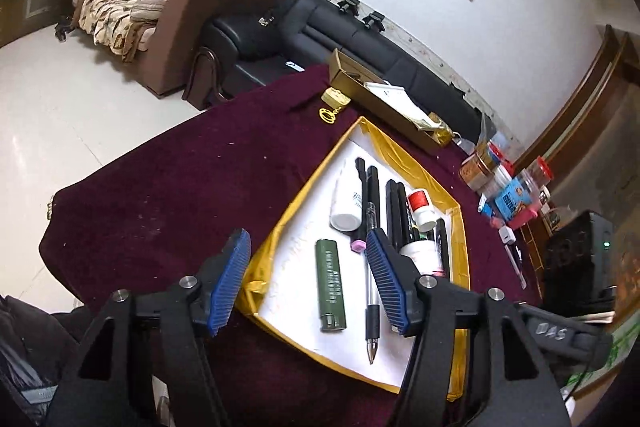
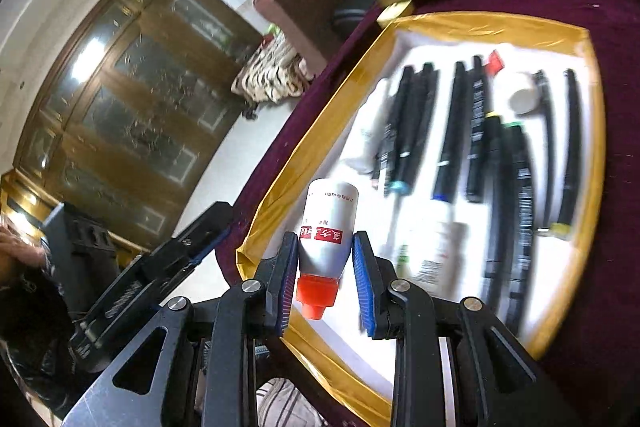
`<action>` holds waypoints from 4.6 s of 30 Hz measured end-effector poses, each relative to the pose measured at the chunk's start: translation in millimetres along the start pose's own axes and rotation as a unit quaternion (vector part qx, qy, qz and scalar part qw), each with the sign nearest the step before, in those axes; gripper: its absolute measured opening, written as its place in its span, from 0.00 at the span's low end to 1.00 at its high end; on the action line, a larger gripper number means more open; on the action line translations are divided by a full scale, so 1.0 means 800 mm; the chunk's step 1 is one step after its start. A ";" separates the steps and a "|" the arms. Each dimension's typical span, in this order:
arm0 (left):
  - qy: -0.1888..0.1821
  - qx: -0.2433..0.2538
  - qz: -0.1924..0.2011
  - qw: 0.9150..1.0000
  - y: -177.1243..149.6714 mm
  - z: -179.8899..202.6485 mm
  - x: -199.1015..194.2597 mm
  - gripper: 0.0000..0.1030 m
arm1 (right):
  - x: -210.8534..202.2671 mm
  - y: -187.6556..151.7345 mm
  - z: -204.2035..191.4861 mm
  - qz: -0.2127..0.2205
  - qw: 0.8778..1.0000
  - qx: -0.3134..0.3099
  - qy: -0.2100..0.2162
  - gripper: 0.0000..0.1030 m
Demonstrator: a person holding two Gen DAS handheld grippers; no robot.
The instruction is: Organize rigid objects
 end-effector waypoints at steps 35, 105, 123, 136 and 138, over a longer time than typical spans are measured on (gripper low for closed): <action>0.083 0.255 0.010 0.963 -0.072 0.158 -0.001 0.73 | -0.145 -0.032 0.068 0.186 0.956 -0.040 -0.225 0.56; 0.078 0.278 -0.036 0.957 -0.117 0.193 0.040 0.73 | -0.152 -0.064 0.140 0.142 0.953 0.020 -0.267 0.63; 0.020 0.228 0.334 0.914 -0.025 0.218 -0.184 1.00 | -0.252 -0.073 0.045 0.384 0.856 -0.092 -0.333 0.99; -0.016 0.145 0.118 0.982 -0.033 0.189 -0.072 1.00 | -0.188 -0.079 0.022 0.304 0.868 -0.180 -0.348 0.99; -0.020 0.146 0.096 0.984 -0.045 0.191 -0.060 1.00 | -0.179 -0.081 0.024 0.292 0.871 -0.181 -0.350 0.99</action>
Point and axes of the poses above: each gripper's, at about its wrist camera, not at the fingertips, and x roughly the way its jaws point, z to its right, y to its top, the point moved 6 cm from there along x, roughly the way its jaws point, and after that the axes turned 2 degrees about -y, right-handed, at the moved point
